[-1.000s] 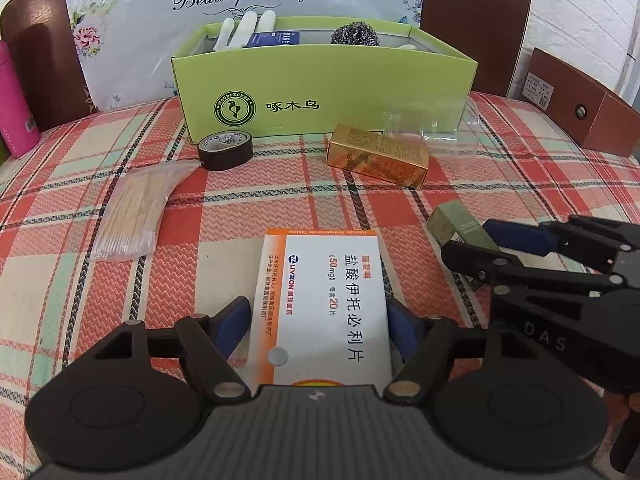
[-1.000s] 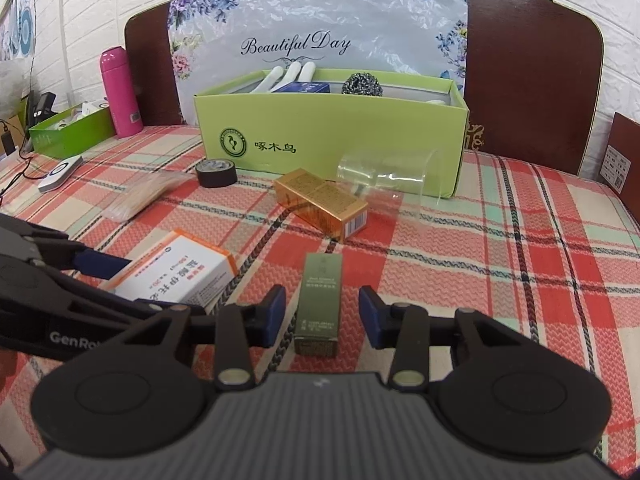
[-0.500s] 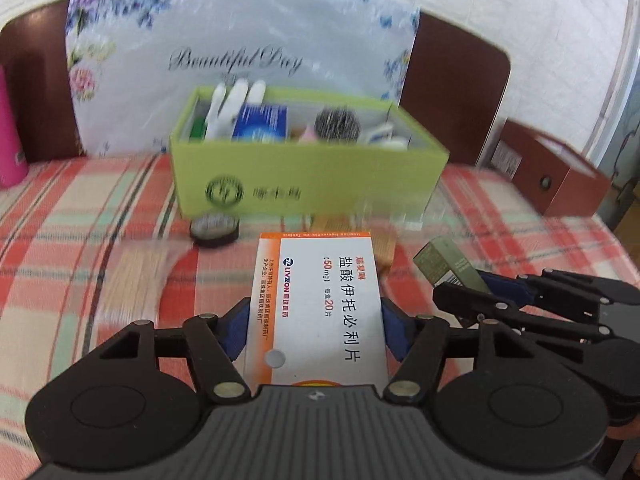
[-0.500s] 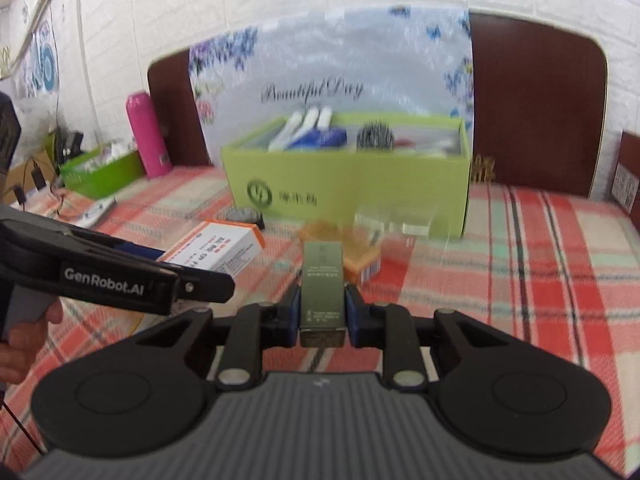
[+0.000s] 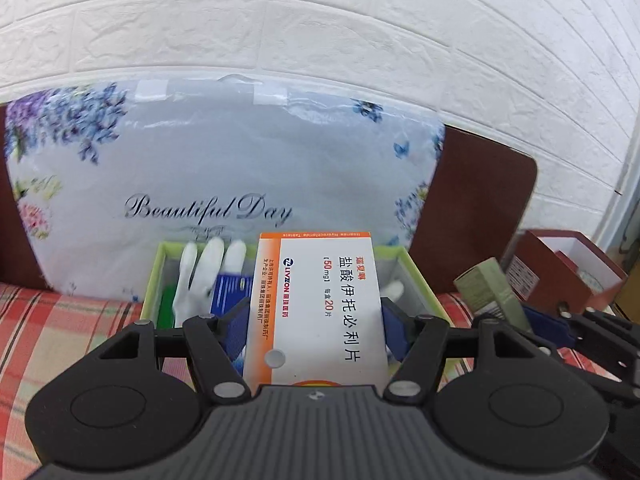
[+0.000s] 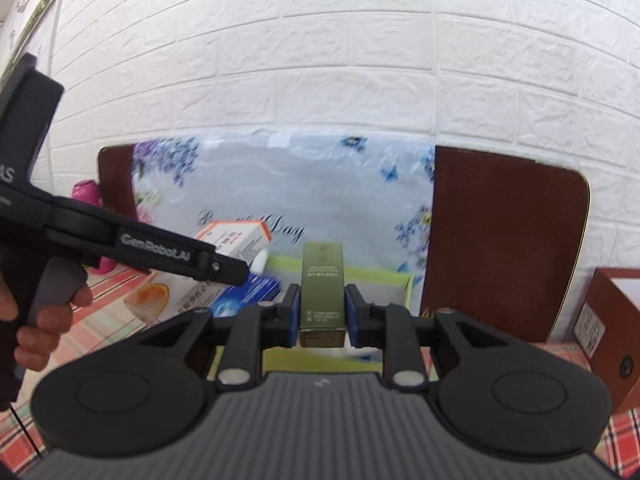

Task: Organize objects
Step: 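Lower the medicine box and olive box into the lime-green box, open both tools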

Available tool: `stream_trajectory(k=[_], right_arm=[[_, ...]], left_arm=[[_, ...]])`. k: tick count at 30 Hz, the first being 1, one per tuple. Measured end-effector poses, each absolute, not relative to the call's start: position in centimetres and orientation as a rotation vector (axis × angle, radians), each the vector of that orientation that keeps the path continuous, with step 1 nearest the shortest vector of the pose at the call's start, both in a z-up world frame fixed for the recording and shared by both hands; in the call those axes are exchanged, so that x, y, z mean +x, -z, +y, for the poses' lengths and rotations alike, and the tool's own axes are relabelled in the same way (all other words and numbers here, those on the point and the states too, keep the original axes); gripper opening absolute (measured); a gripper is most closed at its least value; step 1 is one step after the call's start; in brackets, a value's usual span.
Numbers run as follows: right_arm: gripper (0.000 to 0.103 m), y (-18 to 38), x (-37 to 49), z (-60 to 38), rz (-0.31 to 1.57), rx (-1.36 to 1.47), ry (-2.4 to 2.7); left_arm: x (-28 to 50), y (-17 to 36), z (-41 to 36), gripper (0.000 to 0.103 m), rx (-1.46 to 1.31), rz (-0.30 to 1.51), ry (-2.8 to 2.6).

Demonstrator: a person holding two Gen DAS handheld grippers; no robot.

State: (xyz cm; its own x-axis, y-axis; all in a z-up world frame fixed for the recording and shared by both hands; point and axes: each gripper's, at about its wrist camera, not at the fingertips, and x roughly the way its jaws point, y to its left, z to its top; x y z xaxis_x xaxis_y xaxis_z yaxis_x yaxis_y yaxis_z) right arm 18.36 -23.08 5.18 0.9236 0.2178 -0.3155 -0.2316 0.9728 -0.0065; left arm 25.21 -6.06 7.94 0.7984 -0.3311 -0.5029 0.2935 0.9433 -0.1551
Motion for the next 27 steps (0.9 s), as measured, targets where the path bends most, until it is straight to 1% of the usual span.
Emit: stream_trajectory(k=[5, 10, 13, 14, 15, 16, 17, 19, 21, 23, 27], right_arm=[[0.022, -4.2, 22.6, -23.2, 0.328, -0.062, -0.194], [0.022, -2.2, 26.0, -22.6, 0.365, -0.082, -0.170], [0.023, -0.8, 27.4, -22.3, 0.382, -0.093, -0.154], [0.027, -0.3, 27.8, -22.2, 0.387, -0.102, -0.156], [0.034, 0.2, 28.1, -22.1, 0.401, -0.117, -0.155], [0.052, 0.6, 28.3, -22.0, 0.412, -0.134, -0.150], [0.059, 1.0, 28.2, -21.9, 0.413, -0.150, -0.145], [0.061, 1.4, 27.8, -21.8, 0.410, -0.179, -0.138], [0.068, 1.4, 27.2, -21.8, 0.398, -0.189, -0.124], [0.084, 1.1, 26.7, -21.9, 0.386, -0.181, -0.118], [0.094, 0.1, 25.4, -22.2, 0.362, -0.162, -0.107]], left_arm=[[29.9, -6.8, -7.3, 0.068, -0.038, 0.573, 0.321], [32.9, -4.8, -7.9, 0.068, -0.040, 0.614, 0.307], [34.2, -3.9, -8.1, 0.070, -0.058, 0.609, 0.295], [34.5, -3.7, -8.3, 0.079, -0.055, 0.613, 0.289], [34.8, -3.4, -8.4, 0.084, -0.045, 0.623, 0.277], [34.8, -3.1, -8.5, 0.084, -0.038, 0.629, 0.266], [34.8, -2.7, -8.4, 0.084, -0.036, 0.633, 0.264], [34.6, -2.3, -8.1, 0.084, -0.037, 0.639, 0.268], [34.3, -2.3, -7.9, 0.085, -0.035, 0.634, 0.255], [33.9, -2.6, -7.7, 0.085, -0.040, 0.638, 0.249], [32.8, -3.6, -7.6, 0.085, -0.030, 0.628, 0.248]])
